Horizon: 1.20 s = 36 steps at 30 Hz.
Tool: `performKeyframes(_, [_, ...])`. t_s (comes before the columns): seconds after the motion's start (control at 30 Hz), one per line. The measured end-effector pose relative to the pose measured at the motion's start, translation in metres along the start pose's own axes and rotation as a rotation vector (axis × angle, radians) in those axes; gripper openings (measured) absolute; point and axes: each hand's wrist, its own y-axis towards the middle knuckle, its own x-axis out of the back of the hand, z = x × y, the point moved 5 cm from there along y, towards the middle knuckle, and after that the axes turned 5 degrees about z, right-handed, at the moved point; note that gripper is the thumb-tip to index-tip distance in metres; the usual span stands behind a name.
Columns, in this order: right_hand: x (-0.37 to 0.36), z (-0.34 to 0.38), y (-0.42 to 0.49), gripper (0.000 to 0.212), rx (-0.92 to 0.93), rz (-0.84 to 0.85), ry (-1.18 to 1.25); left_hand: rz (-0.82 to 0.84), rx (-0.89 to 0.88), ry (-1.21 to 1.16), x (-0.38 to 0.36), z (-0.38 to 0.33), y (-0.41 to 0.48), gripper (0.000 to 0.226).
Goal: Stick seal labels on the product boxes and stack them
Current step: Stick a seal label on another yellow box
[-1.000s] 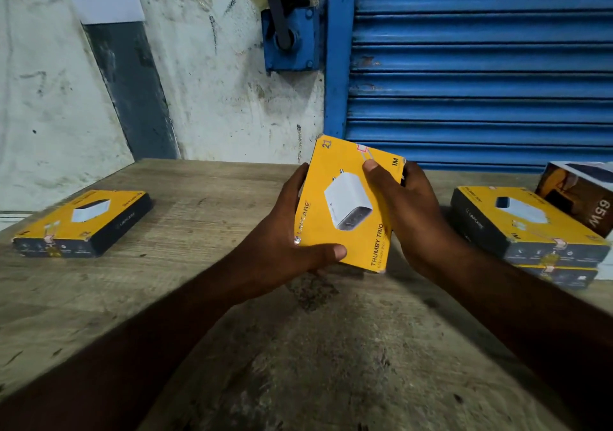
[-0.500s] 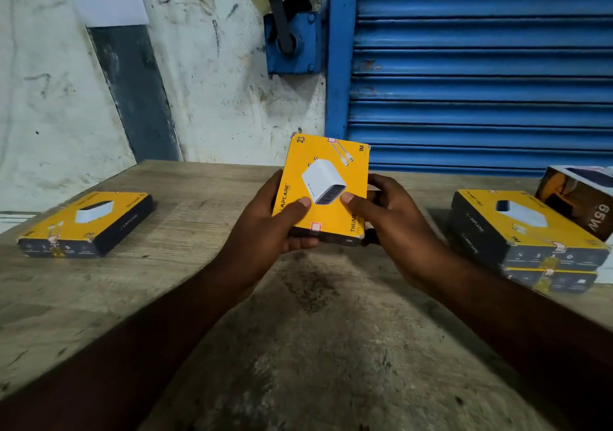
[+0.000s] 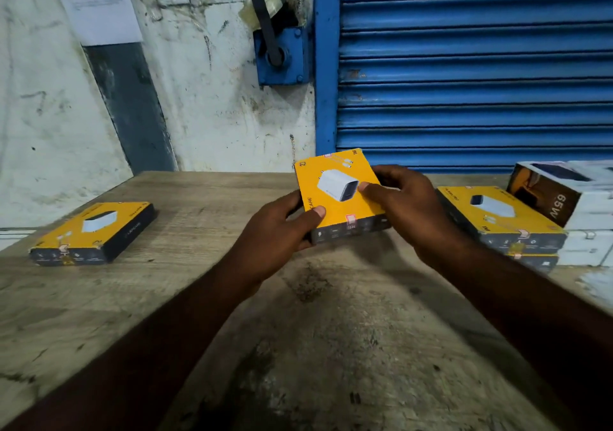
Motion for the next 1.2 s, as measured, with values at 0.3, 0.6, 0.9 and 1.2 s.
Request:
performKeyframes(0.3, [0.072, 0.017, -0.012, 0.009, -0.024, -0.046, -0.253, -0.004, 0.081, -0.098, -0.055, -0.027, 0.016, 0.022])
performKeyframes(0.6, [0.145, 0.02, -0.021, 0.02, -0.134, -0.135, -0.557, -0.013, 0.122, -0.067, -0.129, -0.044, 0.041, 0.009])
performKeyframes(0.9, [0.174, 0.028, 0.003, 0.025, -0.17, -0.069, -0.882, -0.062, 0.178, -0.109, -0.163, -0.055, 0.062, 0.013])
performKeyframes(1.2, [0.163, 0.02, 0.009, 0.052, -0.131, -0.005, -1.065, -0.098, 0.225, -0.114, -0.169, -0.043, 0.076, 0.016])
